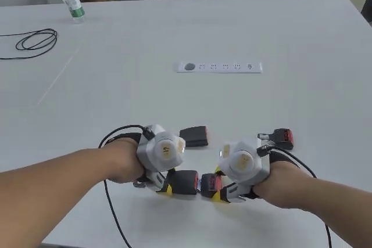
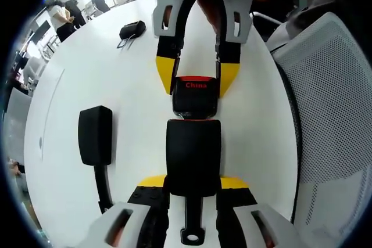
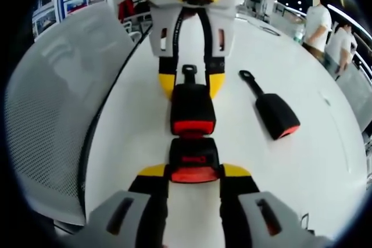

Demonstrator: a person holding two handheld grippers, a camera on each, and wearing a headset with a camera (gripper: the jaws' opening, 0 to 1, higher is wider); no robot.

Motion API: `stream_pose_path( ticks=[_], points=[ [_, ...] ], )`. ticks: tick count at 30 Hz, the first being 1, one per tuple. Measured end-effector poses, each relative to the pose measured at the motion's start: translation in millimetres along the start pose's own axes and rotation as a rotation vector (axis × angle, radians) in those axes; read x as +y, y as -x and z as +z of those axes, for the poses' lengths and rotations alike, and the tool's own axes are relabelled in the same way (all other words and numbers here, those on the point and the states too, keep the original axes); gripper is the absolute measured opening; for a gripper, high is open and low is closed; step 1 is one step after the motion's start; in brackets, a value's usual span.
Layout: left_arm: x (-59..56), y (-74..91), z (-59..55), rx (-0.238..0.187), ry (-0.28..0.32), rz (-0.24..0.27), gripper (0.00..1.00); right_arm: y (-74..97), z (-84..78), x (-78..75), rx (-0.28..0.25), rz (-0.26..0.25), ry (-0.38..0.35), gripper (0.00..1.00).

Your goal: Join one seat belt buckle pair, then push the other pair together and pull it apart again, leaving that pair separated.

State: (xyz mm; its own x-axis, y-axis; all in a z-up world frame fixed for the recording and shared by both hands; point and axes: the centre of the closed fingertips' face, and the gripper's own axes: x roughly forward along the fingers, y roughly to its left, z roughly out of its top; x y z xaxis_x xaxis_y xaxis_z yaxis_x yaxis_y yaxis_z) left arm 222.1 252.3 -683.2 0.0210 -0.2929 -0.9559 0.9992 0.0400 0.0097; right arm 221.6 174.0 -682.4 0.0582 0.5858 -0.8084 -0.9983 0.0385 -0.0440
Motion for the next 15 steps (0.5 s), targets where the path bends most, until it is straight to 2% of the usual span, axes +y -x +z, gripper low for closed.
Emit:
stream_pose_path(
  ticks=[5, 15],
  points=[
    [1.5, 0.9, -0.5, 0.009, -0.001, 0.02, 0.32, -0.3, -0.1, -0.4, 0.015, 0.007, -0.019, 0.34],
    [1.2, 2.6, -0.8, 0.059, -0.004, 0.035, 0.33, 2.6, 3.3, 0.1, -0.002, -0.011, -0.026, 0.35]
  ],
)
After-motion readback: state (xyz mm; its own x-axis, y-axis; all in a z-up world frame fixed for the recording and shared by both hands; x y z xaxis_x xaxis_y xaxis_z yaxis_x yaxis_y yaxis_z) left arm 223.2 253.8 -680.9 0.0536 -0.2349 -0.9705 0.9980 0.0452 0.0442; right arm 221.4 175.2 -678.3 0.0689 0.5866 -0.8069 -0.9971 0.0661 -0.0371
